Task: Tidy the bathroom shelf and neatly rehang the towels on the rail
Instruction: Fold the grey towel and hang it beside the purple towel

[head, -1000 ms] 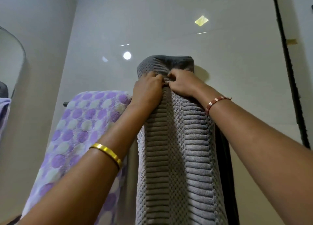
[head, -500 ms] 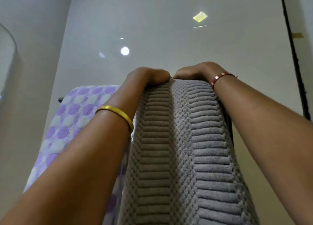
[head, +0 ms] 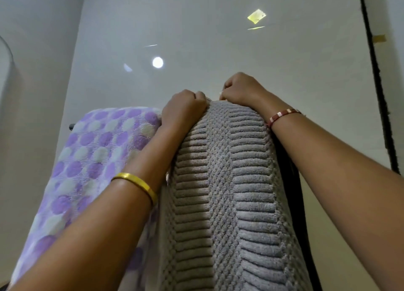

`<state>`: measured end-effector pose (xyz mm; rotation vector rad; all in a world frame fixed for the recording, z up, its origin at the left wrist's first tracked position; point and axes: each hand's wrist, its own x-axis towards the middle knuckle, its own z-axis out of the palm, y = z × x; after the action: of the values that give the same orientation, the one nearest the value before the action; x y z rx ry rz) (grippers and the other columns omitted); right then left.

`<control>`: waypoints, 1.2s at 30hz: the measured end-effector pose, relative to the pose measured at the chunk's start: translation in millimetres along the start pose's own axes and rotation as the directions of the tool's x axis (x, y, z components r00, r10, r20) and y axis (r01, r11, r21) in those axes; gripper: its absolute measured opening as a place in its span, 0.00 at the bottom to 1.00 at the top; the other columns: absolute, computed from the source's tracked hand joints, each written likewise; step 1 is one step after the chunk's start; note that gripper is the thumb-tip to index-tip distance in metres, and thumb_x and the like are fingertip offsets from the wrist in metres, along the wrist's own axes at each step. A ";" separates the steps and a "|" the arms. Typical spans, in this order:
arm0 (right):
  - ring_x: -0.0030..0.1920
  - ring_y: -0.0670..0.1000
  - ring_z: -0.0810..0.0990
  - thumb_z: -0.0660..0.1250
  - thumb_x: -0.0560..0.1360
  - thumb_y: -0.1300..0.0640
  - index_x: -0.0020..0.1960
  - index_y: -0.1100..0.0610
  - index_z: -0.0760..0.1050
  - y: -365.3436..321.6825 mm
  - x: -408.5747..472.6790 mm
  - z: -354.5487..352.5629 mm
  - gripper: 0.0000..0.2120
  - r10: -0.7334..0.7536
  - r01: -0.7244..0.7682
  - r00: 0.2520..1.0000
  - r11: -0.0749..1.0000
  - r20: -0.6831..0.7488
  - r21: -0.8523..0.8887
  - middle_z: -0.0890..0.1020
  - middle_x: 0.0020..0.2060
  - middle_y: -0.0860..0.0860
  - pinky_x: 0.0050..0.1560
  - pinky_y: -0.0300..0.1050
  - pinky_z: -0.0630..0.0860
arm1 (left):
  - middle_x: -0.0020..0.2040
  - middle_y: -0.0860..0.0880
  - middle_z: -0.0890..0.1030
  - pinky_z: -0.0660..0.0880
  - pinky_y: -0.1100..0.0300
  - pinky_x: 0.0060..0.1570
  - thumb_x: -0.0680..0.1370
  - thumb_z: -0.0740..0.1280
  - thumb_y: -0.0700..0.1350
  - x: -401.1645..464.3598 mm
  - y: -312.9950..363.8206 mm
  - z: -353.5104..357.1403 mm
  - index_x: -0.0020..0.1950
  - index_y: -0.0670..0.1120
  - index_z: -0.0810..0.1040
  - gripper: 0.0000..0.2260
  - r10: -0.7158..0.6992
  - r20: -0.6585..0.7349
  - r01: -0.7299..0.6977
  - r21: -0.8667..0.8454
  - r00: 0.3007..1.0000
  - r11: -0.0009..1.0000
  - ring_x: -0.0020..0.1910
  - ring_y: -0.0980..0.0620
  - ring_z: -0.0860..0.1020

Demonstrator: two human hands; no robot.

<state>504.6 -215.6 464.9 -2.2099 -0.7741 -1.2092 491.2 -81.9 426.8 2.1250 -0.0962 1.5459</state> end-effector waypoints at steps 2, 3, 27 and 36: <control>0.42 0.57 0.75 0.57 0.75 0.59 0.42 0.65 0.72 -6.1 -3.6 -1.2 0.10 0.044 -0.028 0.990 0.993 0.136 -0.116 0.78 0.52 0.61 0.36 0.44 0.68 | 0.37 0.40 0.77 0.65 0.58 0.33 0.77 0.55 0.47 -6.2 -0.9 -1.3 0.32 0.41 0.73 0.17 0.092 -0.083 -0.092 0.012 0.992 0.996 0.43 0.41 0.75; 0.41 0.54 0.72 0.54 0.77 0.59 0.41 0.63 0.70 -8.9 -3.3 -3.5 0.11 0.048 -0.012 0.971 0.988 0.233 -0.154 0.77 0.53 0.61 0.37 0.43 0.65 | 0.44 0.37 0.80 0.69 0.56 0.39 0.78 0.54 0.48 -7.1 0.2 -3.1 0.39 0.41 0.78 0.17 0.126 -0.035 -0.124 0.051 0.991 0.991 0.48 0.40 0.76; 0.55 0.60 0.77 0.55 0.76 0.62 0.56 0.65 0.75 13.9 -100.6 19.0 0.15 -0.160 0.147 0.865 0.987 -0.476 -0.064 0.80 0.53 0.62 0.58 0.49 0.65 | 0.59 0.37 0.75 0.64 0.43 0.61 0.80 0.49 0.51 -41.2 36.3 -16.9 0.60 0.43 0.72 0.19 0.236 0.150 -0.277 0.404 0.960 0.872 0.59 0.39 0.72; 0.53 0.57 0.77 0.62 0.73 0.43 0.58 0.60 0.73 9.6 -150.1 14.2 0.23 0.157 -0.102 0.839 0.986 -0.520 0.133 0.81 0.50 0.57 0.54 0.50 0.72 | 0.74 0.50 0.64 0.46 0.44 0.73 0.80 0.50 0.54 -67.8 30.8 -6.4 0.71 0.57 0.62 0.19 0.277 0.155 -0.301 0.161 0.948 0.940 0.74 0.49 0.59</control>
<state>452.9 -249.0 326.9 -1.6836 -0.4348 -1.5711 451.2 -121.7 377.7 2.4466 -0.3389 1.6291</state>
